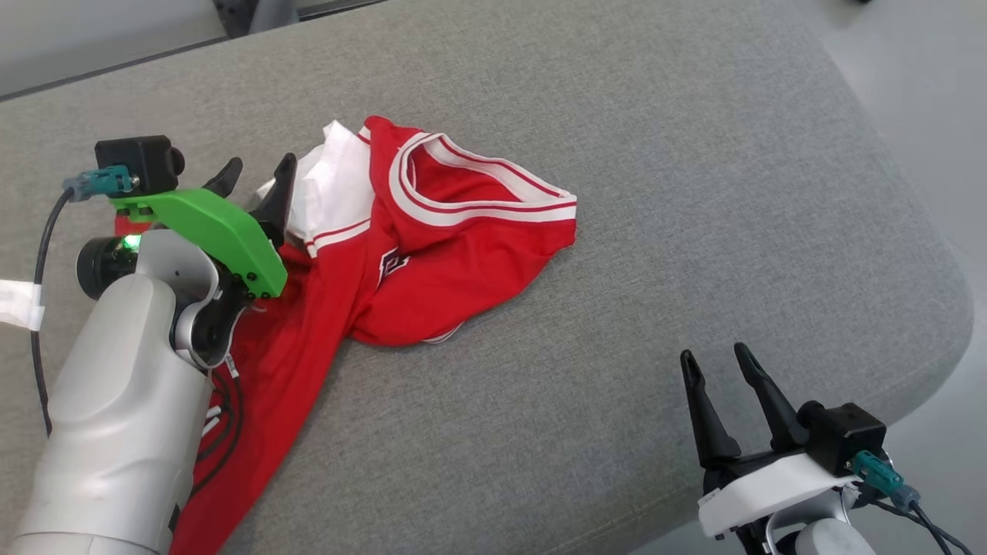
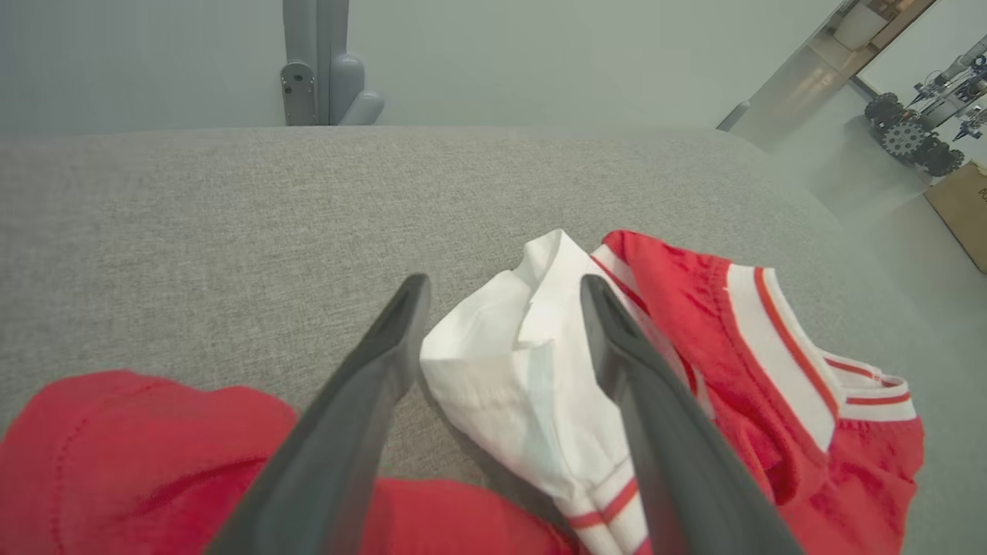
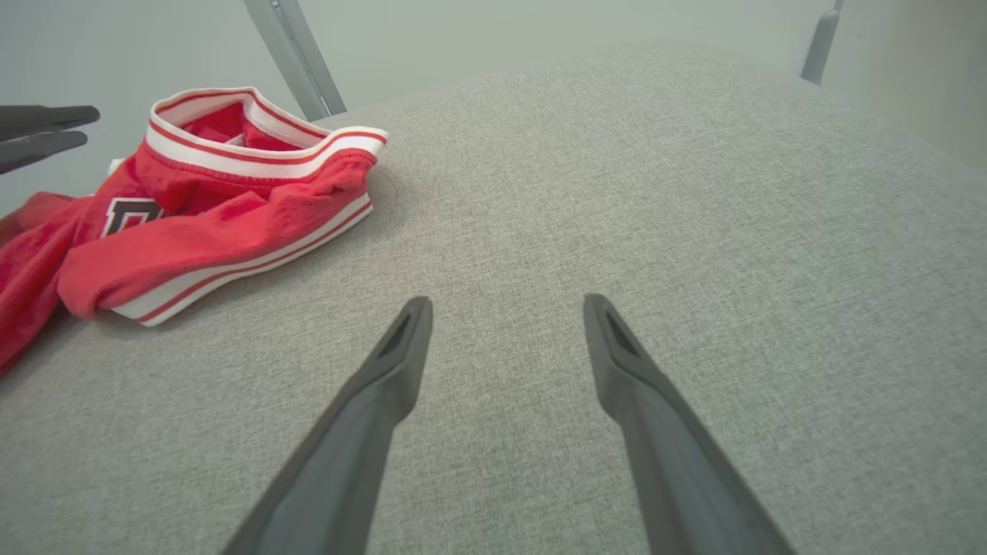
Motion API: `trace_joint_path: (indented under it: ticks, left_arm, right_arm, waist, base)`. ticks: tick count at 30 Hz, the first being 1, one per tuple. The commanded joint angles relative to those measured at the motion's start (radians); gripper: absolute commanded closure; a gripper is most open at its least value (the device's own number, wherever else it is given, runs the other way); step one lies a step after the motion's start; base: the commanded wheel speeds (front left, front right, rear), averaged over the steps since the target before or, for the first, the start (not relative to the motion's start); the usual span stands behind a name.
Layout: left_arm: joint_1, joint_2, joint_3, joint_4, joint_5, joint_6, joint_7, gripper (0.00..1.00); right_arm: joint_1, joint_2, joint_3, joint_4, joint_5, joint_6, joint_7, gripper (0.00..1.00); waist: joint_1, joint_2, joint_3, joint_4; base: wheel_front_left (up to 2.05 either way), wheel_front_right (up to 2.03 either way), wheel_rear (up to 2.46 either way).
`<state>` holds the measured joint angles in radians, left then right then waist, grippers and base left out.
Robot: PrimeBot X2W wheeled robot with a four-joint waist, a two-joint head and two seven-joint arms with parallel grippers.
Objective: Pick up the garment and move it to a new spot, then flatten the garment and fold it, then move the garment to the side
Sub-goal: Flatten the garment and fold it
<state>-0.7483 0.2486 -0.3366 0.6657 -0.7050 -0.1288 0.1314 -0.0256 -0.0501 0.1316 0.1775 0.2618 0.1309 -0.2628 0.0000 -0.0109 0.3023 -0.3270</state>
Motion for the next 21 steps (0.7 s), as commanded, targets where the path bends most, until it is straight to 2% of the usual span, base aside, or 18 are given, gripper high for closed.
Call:
trace_joint_path:
  ticks: [1, 9, 14, 15, 17, 21]
  left_arm:
    - [-0.014, 0.007, -0.004, 0.022, -0.003, -0.003, 0.000, 0.00]
    - [-0.059, 0.013, -0.037, 0.197, 0.003, -0.003, 0.048, 0.00]
    - [-0.061, -0.011, -0.073, 0.229, -0.016, -0.003, 0.073, 0.00]
    - [-0.060, -0.017, -0.080, 0.225, -0.027, -0.003, 0.077, 0.07]
    - [-0.053, -0.029, -0.115, 0.192, -0.057, -0.003, 0.086, 1.00]
    - [-0.044, -0.021, -0.153, 0.155, -0.097, -0.003, 0.078, 1.00]
  right_arm:
    - [-0.009, -0.001, 0.002, -0.001, 0.009, 0.000, -0.003, 0.00]
    - [0.001, -0.001, -0.001, 0.002, 0.014, 0.000, -0.003, 0.00]
    - [-0.006, -0.001, -0.005, 0.004, 0.001, 0.000, -0.003, 0.00]
    - [-0.007, -0.001, -0.006, 0.005, -0.002, 0.000, -0.003, 0.00]
    - [-0.010, -0.001, -0.008, 0.009, -0.007, 0.000, -0.003, 0.00]
    - [-0.008, -0.001, -0.009, 0.013, -0.010, 0.000, -0.003, 0.00]
  waist:
    - [0.0000, 0.0109, 0.047, -0.051]
    - [0.0000, 0.0109, 0.037, -0.057]
    - [0.0000, 0.0109, 0.020, -0.045]
    - [0.0000, 0.0109, 0.017, -0.043]
    - [0.0000, 0.0109, 0.008, -0.038]
    - [0.0000, 0.0109, -0.004, -0.034]
  base:
    - [0.00, 0.00, 0.00]
    - [0.00, 0.00, 0.00]
    - [0.00, 0.00, 0.00]
    - [0.00, 0.00, 0.00]
    - [0.00, 0.00, 0.00]
    - [0.00, 0.00, 0.00]
